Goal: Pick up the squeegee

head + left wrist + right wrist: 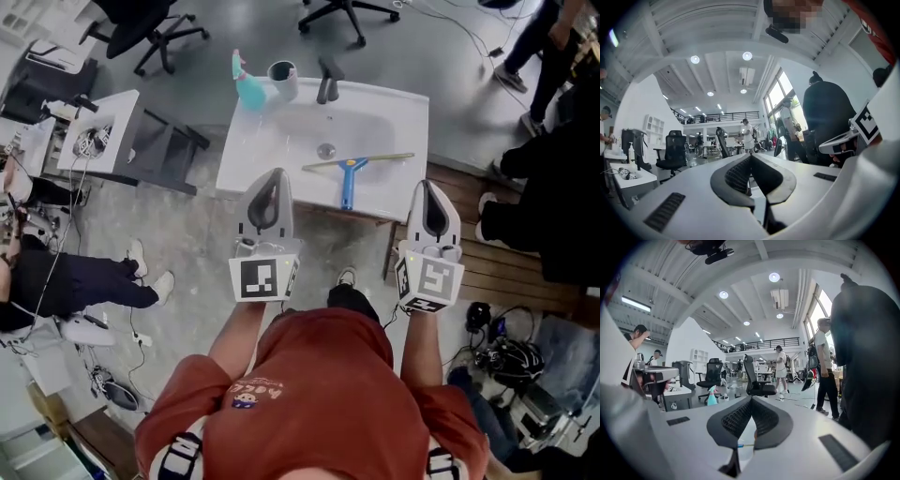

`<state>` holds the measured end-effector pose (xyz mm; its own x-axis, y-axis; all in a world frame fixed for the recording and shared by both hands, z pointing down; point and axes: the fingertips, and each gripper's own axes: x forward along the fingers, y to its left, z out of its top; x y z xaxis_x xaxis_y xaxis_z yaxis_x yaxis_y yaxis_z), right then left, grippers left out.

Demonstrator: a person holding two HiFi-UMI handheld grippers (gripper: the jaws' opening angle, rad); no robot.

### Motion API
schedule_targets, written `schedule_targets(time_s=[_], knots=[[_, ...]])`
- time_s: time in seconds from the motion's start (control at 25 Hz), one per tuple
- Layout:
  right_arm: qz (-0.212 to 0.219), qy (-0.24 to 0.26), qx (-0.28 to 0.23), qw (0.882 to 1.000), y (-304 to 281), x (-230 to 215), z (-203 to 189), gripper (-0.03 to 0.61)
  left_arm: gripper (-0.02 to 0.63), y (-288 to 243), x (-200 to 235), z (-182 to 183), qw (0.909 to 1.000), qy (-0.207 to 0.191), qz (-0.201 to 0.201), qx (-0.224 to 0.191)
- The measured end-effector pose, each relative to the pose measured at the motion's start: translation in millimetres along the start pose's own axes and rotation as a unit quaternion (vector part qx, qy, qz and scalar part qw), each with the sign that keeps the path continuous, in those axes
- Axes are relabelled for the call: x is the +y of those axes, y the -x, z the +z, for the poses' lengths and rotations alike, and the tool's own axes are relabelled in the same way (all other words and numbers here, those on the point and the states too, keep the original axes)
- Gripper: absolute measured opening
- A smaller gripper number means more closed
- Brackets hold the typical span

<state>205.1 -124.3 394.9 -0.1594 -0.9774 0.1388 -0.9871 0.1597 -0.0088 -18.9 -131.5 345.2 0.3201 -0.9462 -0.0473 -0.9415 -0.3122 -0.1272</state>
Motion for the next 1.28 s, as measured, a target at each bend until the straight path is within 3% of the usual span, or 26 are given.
schedule_targets(time_s=[0.36,0.72,1.28], knots=[[-0.003,0.005,0.006,1.0,-57.8,9.1,2.0,0.008,0.017,-49.4,28.9,-17.6,0.9998,0.02,-0.007,0.0],[-0.044,0.023,0.022,0.999,-110.8,49.8,5.8,0.008,0.017,-102.2,80.7,-38.5,0.998,0.023,-0.058,-0.012],[-0.061,0.032,0.081,0.994,-173.2,77.9,-30.7,0.008,0.017,-145.9,125.7,-92.7,0.9944,0.053,-0.089,0.021]])
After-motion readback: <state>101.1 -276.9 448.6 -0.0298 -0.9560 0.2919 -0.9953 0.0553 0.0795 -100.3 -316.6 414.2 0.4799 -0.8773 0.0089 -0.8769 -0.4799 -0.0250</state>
